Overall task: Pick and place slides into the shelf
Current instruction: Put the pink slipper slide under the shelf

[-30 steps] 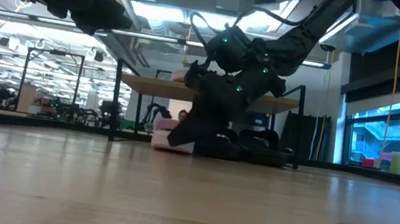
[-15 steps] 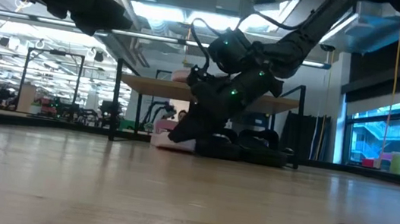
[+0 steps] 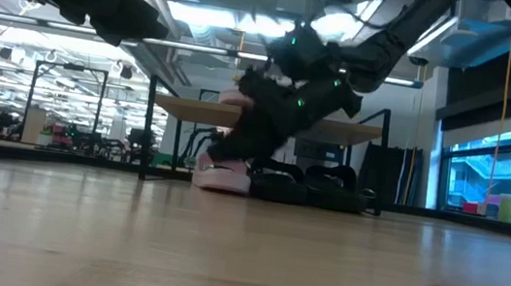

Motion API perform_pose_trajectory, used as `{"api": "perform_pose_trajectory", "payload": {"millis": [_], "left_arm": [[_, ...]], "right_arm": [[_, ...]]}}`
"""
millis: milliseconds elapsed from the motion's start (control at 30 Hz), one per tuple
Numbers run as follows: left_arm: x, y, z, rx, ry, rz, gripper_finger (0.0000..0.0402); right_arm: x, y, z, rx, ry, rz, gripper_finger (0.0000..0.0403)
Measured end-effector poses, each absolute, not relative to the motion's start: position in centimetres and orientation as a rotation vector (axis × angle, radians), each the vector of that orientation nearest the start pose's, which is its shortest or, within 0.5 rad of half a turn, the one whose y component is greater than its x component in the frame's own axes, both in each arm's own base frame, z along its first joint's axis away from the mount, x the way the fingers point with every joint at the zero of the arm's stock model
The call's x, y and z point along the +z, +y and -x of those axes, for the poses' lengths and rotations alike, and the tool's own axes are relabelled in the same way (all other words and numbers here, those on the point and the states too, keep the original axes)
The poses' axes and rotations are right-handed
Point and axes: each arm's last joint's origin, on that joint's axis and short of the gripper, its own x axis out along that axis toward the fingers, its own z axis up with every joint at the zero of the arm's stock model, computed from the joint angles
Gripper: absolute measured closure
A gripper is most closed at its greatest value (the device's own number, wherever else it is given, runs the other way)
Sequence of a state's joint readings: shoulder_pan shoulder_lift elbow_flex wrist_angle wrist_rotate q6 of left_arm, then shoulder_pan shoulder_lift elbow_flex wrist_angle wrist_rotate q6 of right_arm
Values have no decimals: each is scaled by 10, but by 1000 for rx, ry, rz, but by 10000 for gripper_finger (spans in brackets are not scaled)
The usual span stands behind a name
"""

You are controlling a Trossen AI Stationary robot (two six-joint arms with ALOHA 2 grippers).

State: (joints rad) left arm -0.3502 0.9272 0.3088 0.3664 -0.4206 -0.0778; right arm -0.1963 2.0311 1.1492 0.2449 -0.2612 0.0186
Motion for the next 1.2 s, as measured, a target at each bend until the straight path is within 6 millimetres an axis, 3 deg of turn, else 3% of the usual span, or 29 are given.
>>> {"api": "perform_pose_trajectory", "payload": {"millis": [167,300,500,600,767,900,1033,1200], "left_arm": [[198,-54,-180,73,230,-18,217],[198,-59,-178,45,230,-21,217],[198,-68,-175,-11,229,-25,217],[199,-72,-174,-38,227,-26,217],[199,-78,-171,-74,223,-15,217],[199,-80,-170,-84,224,-1,217],[199,-82,-169,-95,224,-2,217],[199,-82,-169,-101,223,-5,217]], "right_arm": [[158,-59,-409,102,565,-116,223],[190,-46,-400,142,540,-51,223],[231,-32,-367,133,549,0,223],[241,-25,-341,79,532,23,223],[247,-13,-293,-19,448,16,223],[242,-1,-267,3,366,-16,223],[235,7,-251,38,310,-15,223],[227,8,-244,36,258,-15,223]]}}
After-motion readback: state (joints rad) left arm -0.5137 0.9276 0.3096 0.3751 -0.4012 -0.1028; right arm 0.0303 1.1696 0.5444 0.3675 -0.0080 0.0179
